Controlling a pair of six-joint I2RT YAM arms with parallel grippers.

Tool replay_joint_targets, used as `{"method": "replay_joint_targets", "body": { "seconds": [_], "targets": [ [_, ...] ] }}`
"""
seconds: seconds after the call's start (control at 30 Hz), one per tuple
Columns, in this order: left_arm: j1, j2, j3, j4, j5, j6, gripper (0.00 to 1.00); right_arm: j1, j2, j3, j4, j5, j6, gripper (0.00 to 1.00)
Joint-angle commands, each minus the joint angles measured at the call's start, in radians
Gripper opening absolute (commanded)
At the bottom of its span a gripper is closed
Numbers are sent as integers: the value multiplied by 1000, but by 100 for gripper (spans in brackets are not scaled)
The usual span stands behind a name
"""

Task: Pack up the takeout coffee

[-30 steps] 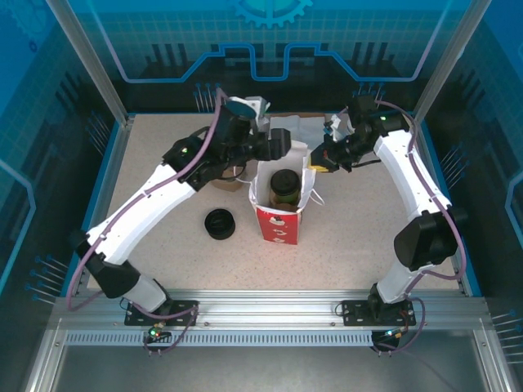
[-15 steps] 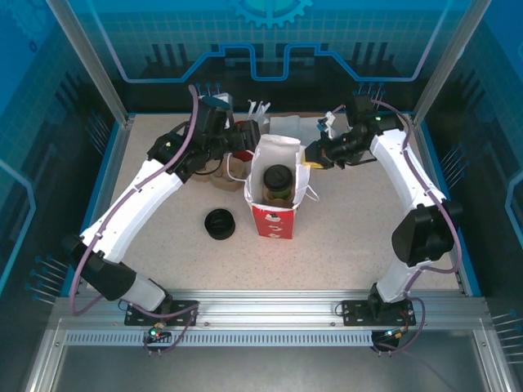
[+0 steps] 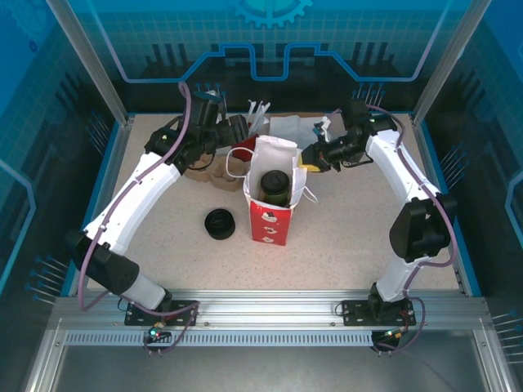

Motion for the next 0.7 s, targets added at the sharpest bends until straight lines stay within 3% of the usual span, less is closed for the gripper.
{"method": "replay_joint_targets", "body": {
  "seconds": [0.0, 0.23, 0.67],
  "targets": [
    [27, 14, 14, -16, 16, -3, 84, 4, 19, -11, 24, -50, -25, 14],
    [75, 56, 44, -25, 19, 14, 84, 22, 21, -14, 51, -52, -16, 19],
    [165, 152, 112, 34, 28, 64, 83, -42, -16, 106, -64, -2, -59, 41]
  ]
}}
